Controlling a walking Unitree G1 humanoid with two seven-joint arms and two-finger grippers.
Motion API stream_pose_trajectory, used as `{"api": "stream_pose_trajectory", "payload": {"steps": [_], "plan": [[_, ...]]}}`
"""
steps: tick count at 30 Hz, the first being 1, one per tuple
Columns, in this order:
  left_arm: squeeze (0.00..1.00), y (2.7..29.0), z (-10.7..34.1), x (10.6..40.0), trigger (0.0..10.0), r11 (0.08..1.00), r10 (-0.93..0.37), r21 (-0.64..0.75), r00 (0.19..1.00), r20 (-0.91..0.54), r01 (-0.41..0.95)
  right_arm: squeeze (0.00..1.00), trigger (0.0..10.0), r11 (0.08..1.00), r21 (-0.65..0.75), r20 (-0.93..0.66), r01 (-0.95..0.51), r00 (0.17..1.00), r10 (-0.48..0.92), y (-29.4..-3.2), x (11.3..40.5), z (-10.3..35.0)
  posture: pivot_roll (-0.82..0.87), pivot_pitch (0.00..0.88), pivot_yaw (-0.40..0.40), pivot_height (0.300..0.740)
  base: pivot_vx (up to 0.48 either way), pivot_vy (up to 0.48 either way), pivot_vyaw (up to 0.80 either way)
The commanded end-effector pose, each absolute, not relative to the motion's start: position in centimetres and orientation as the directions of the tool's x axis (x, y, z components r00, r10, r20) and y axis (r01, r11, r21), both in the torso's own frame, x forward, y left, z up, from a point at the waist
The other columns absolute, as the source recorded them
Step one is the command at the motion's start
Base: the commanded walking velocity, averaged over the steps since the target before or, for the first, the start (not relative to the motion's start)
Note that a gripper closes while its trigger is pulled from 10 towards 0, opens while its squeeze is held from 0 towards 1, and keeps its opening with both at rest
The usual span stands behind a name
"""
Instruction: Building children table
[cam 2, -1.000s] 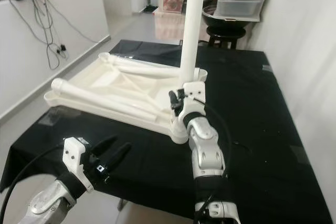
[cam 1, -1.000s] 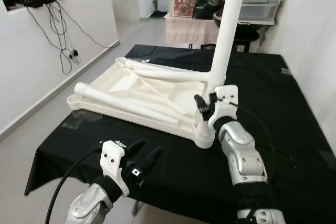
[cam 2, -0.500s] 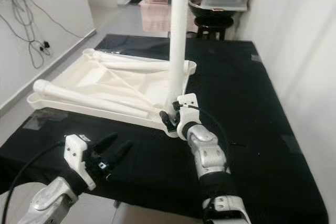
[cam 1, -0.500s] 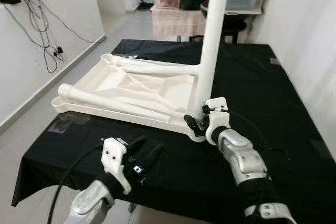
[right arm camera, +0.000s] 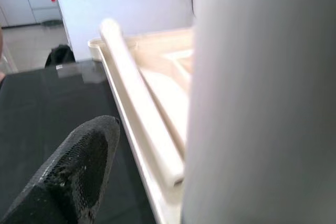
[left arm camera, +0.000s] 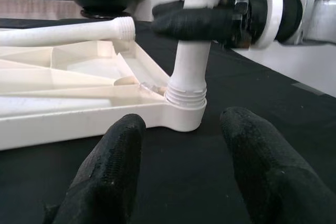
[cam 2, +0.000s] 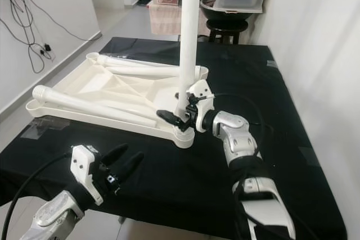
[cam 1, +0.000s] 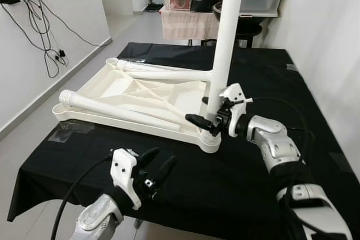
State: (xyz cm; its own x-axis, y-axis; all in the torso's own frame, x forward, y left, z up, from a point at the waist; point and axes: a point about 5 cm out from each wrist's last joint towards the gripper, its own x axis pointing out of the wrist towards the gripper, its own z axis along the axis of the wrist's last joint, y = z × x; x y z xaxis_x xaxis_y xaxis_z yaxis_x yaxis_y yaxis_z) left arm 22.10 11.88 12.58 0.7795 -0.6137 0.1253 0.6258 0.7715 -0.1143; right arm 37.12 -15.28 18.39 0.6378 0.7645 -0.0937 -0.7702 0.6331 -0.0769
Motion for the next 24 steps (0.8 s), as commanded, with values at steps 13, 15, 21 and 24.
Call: {"api": "stream_pose_trajectory", "payload": {"steps": [13,15,21,24], "plan": [[0.0,11.7,12.9,20.7,10.0,0.757,-0.63,-0.134,0.769,0.111,0.64,0.0,0.0,0.519,-0.088,-0.078,-0.851,0.525,0.848,-15.3,37.7,19.0,0.07,0.063,0.006,0.74,0.0,0.0,0.0],[0.0,11.7,13.0,20.6,10.0,0.754,-0.632,-0.138,0.767,0.109,0.642,0.0,0.0,0.505,-0.085,-0.076,-0.859,0.511,0.856,-15.4,37.7,19.1,0.07,0.064,0.007,0.74,0.0,0.0,0.0],[0.0,11.7,13.0,20.4,10.0,0.75,-0.637,-0.144,0.764,0.104,0.645,0.0,0.0,0.507,-0.097,-0.077,-0.857,0.514,0.854,-15.6,37.7,19.1,0.06,0.07,0.003,0.74,0.0,0.0,0.0],[0.0,11.6,13.0,20.4,10.0,0.75,-0.637,-0.145,0.764,0.103,0.645,0.0,0.0,0.512,-0.103,-0.077,-0.853,0.52,0.851,-15.7,37.7,19.0,0.06,0.07,0.003,0.74,0.0,0.0,0.0]]}}
